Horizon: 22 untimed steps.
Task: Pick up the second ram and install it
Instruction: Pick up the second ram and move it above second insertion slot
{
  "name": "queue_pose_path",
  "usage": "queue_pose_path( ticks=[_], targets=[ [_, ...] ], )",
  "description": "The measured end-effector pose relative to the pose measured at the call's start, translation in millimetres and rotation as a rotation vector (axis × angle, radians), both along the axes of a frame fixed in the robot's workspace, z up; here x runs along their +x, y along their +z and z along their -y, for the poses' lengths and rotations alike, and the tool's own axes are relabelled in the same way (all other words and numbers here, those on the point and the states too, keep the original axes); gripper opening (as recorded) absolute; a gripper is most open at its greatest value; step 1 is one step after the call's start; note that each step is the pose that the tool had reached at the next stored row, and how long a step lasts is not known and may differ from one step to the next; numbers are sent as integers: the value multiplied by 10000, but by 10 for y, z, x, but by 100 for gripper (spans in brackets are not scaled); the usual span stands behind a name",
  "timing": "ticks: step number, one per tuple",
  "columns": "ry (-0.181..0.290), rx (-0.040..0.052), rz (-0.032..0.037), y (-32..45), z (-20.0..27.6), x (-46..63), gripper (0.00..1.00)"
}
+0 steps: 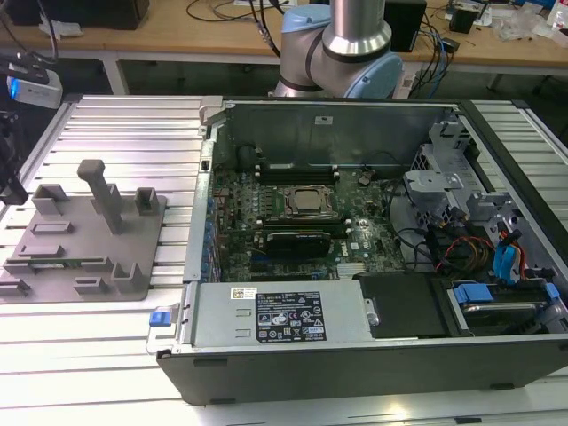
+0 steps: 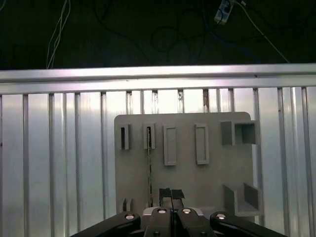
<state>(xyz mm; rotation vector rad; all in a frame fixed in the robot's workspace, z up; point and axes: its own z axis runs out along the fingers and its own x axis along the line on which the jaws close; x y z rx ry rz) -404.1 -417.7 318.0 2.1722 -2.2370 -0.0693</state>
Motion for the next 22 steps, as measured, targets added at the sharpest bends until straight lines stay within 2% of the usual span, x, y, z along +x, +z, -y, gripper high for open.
queue_pose_path(
  ticks=[2, 3, 6, 8, 11, 13, 15, 19, 22],
  targets=[
    [0, -2, -4, -31, 19, 0, 8],
    [0, 20, -2, -72, 55, 1, 8],
    [0, 91, -3, -148, 125, 0, 8],
    [1, 341, 1, -193, 188, 1, 8],
    [0, 520, 7, -219, 223, 1, 8],
    [0, 592, 7, -245, 249, 0, 8],
    [0, 623, 8, -298, 275, 0, 8],
    [-1, 629, 8, -380, 291, 0, 8],
    [0, 639, 7, -544, 309, 1, 8]
  ],
)
